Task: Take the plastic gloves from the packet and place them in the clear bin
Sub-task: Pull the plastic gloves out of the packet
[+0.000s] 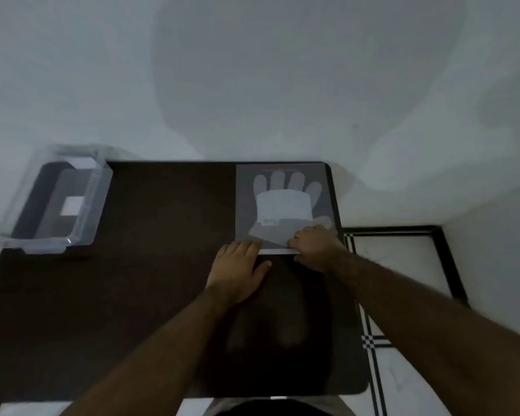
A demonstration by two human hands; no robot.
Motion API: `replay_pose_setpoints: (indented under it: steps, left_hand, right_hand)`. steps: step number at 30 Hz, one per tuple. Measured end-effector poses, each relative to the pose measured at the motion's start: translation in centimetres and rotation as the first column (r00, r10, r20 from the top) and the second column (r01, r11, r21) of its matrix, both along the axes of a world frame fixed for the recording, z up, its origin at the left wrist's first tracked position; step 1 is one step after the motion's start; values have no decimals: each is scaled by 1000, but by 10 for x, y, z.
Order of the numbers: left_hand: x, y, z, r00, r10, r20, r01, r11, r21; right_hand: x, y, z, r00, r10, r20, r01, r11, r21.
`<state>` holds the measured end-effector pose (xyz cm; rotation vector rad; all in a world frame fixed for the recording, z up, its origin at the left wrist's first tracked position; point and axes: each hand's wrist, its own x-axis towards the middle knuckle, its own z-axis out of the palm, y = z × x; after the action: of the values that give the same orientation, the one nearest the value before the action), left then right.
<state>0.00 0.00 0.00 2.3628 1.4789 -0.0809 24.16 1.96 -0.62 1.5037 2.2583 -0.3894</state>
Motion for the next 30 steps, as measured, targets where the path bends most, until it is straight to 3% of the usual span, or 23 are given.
replay_pose_setpoints:
  steps: [20,30]
  left_hand:
    - [62,-31,-44,955,263,134,-255,964,-73]
    - [62,-19,-45,951,255,172,-254,967,-30]
  right_hand:
    - [11,26,-14,977,195,-86,-193,981,26]
    - [8,52,-1,989,101,-108,-115,985,-132]
